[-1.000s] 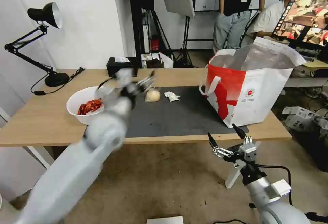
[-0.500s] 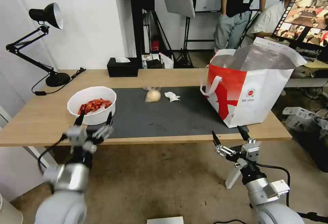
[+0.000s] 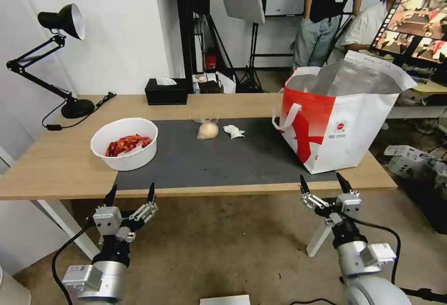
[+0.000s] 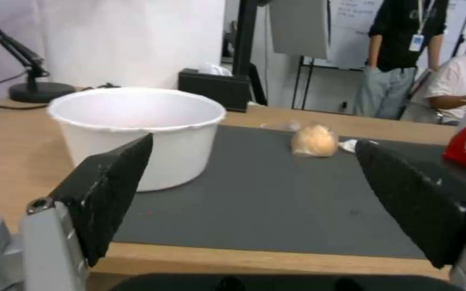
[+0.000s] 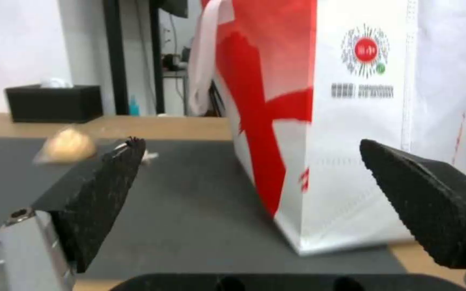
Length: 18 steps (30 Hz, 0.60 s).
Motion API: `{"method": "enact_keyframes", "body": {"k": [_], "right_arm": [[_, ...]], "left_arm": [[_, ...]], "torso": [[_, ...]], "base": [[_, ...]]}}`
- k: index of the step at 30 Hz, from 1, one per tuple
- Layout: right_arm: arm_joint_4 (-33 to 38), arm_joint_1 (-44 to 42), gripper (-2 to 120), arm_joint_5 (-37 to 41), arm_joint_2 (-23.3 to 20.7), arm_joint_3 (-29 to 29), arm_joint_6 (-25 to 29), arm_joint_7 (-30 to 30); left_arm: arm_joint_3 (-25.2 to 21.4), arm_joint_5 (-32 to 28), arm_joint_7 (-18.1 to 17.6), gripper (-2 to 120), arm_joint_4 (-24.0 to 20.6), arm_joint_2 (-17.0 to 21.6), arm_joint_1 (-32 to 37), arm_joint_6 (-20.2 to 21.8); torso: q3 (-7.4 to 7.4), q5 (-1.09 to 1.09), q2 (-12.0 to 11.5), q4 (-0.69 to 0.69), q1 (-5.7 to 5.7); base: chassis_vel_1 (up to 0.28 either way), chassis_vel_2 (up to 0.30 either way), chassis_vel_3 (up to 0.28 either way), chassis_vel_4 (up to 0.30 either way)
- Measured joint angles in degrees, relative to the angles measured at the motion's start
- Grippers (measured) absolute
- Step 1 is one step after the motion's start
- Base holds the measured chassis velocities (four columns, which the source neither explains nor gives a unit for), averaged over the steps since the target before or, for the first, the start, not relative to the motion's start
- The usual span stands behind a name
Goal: Pick up the trash from the table and place it into the takeout bag.
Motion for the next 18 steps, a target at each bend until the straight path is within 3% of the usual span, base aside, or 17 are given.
{"method": "enact_keyframes", "body": {"k": [4,7,11,13,18], "right_arm": [[-2.0,5.2,100,1.7,-2.1,-2.4,-2.5,2.4],[-8.9,17.7,100,6.4,-6.1,-10.9,-7.2,3.9],[-13.5,24.9,100,8.4,-6.9,-15.8,-8.9,4.1],[-20.0,34.0,100,11.4,-6.8,-21.5,-10.4,5.0],[-28.2,42.8,100,13.6,-5.3,-27.0,-11.9,6.1]], "left_arm": [[0.6,0.0,-0.1,100,0.0,0.3,-0.6,0.8],[0.3,-0.2,-0.8,100,-1.0,-0.3,-0.1,1.8],[0.0,-0.2,-1.0,100,-1.7,-0.5,0.0,2.6],[-0.5,-0.3,-1.4,100,-2.5,-0.8,0.0,3.7],[-0.9,-0.4,-1.4,100,-3.1,-1.3,0.2,4.5]], "torso": [[0.0,0.0,0.0,-0.04,0.01],[0.01,0.02,0.0,0.01,0.02],[0.01,0.02,0.0,-0.01,0.02],[0.02,0.0,0.0,0.0,0.02],[0.01,0.01,0.0,0.0,0.02]], "base": [[0.0,0.0,0.0,0.0],[0.0,0.0,0.0,0.0],[0.0,0.0,0.0,0.0],[0.0,0.0,0.0,0.0],[0.0,0.0,0.0,0.0]]}}
